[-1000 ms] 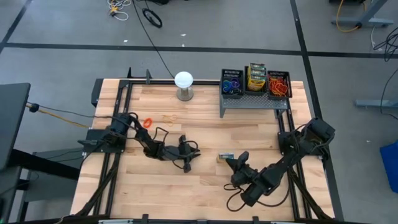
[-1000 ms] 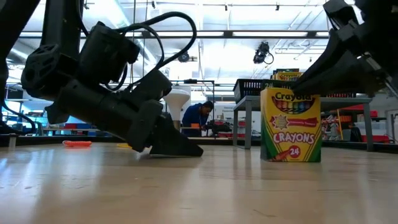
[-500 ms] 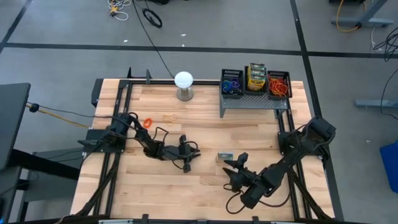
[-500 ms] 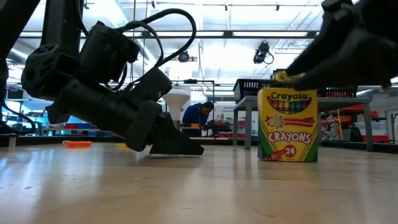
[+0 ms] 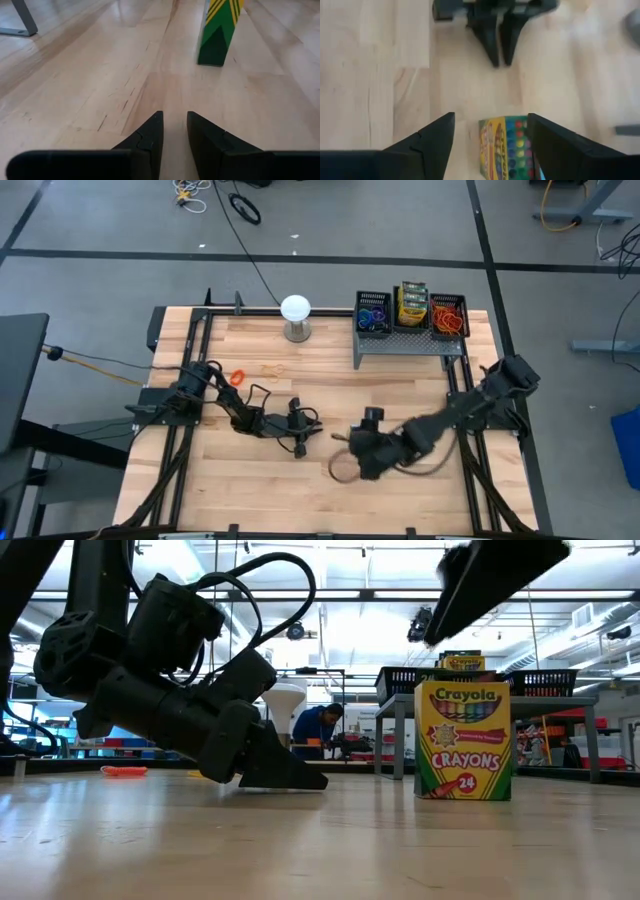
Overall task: Pick & Place Office Desk Supplies
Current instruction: Put the yellow crayon box into the middle black basket on the shelf
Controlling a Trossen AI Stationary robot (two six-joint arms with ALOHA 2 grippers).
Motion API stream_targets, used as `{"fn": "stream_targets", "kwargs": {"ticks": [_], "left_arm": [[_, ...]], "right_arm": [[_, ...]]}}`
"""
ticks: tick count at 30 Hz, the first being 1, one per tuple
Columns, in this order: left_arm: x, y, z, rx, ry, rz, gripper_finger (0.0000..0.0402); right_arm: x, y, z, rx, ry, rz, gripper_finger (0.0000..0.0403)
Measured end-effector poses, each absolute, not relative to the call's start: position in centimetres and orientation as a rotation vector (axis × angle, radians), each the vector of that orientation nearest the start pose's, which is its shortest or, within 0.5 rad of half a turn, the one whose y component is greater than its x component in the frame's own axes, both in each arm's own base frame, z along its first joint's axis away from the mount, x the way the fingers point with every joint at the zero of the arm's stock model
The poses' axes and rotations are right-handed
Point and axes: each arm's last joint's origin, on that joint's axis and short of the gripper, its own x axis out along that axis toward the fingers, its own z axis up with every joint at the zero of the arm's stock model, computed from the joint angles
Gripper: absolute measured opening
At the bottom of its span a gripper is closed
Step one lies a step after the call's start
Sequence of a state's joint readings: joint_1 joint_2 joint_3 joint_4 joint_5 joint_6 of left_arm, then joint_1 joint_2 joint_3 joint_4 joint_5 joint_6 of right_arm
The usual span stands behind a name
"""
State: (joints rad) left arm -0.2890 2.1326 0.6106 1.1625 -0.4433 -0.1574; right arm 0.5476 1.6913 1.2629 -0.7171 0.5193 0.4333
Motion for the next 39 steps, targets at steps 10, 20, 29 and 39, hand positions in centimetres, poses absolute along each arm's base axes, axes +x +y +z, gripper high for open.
{"fn": "stream_targets", "kwargs": {"ticks": [10, 20, 29, 39], "left_arm": [[31.1, -7.9, 5.2, -0.027, 0.323, 0.175, 0.0094], [31.1, -7.9, 5.2, -0.027, 0.324, 0.175, 0.0094], [31.0, -7.9, 5.2, -0.024, 0.33, 0.178, 0.0094], [30.7, -7.8, 5.0, -0.024, 0.335, 0.185, 0.0094]], "right_arm": [[30.9, 11.1, 22.9, -0.112, 1.177, -0.187, 0.0323], [31.2, 11.2, 21.4, -0.071, 1.259, -0.128, 0.027], [31.4, 11.2, 21.3, -0.084, 1.259, -0.119, 0.0149], [30.9, 11.2, 22.3, -0.095, 1.244, -0.083, 0.0074]]}}
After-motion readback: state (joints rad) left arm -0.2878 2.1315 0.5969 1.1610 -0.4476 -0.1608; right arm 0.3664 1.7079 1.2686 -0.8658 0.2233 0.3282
